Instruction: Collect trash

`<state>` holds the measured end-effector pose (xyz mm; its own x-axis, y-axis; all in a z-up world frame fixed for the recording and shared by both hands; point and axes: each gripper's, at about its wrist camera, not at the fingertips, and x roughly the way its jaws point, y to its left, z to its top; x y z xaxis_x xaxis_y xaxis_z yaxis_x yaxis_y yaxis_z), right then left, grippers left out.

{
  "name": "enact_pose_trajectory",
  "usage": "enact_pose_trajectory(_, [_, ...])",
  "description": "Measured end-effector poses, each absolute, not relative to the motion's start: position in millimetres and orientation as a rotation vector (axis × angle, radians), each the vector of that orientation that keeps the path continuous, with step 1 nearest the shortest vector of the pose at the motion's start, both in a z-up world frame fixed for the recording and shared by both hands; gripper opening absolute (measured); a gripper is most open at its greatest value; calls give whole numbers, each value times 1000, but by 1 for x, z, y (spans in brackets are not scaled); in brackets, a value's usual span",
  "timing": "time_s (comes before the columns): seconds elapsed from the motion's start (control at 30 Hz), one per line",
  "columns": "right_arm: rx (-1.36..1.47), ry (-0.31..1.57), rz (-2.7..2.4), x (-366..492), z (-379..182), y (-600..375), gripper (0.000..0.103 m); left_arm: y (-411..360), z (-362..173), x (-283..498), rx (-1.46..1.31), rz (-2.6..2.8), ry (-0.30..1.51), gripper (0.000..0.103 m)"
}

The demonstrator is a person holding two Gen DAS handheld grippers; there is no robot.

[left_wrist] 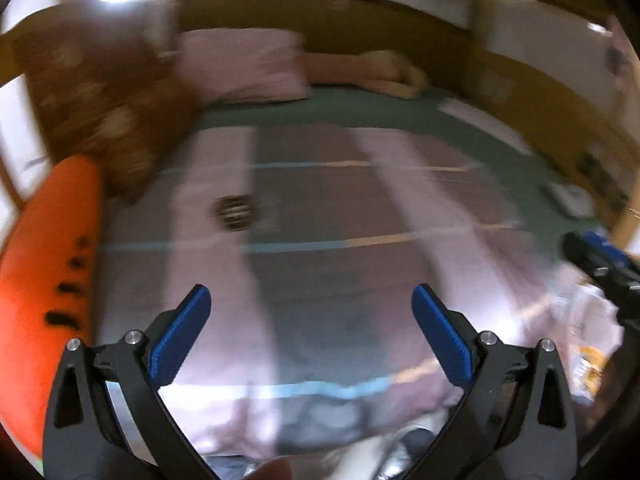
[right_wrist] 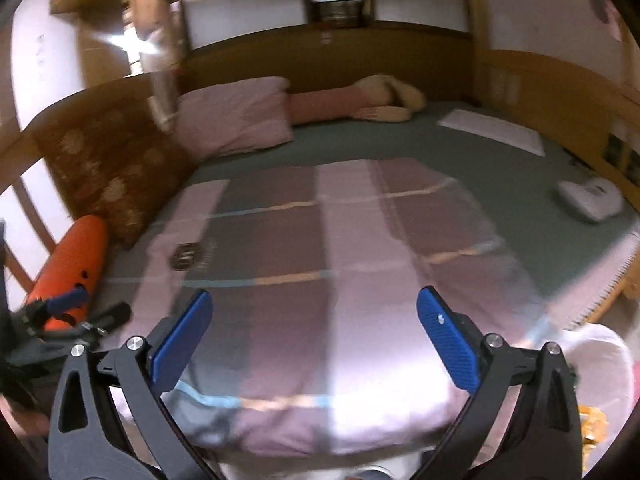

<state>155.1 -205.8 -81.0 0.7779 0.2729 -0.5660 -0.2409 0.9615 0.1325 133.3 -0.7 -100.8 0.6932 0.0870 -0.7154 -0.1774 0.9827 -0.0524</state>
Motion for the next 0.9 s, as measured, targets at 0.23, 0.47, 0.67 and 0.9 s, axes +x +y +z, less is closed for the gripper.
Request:
enact_pose_trajectory(0.23, [-11, 654, 272, 157, -106, -175, 100, 35, -107, 131, -207, 173, 835, 100])
enact_pose_trajectory(0.47, [-20, 646, 255, 160, -110, -180, 100, 15, -111, 135, -169, 136, 837, 100])
enact_pose_trajectory(0.67, [-15, 645, 263, 162, -110, -182, 100, 12, -109, 134, -173, 126, 835, 100])
enact_pose_trajectory(0.9, [-14, 642, 270, 160, -110, -182, 100, 11, -106, 133, -188, 102, 826, 100])
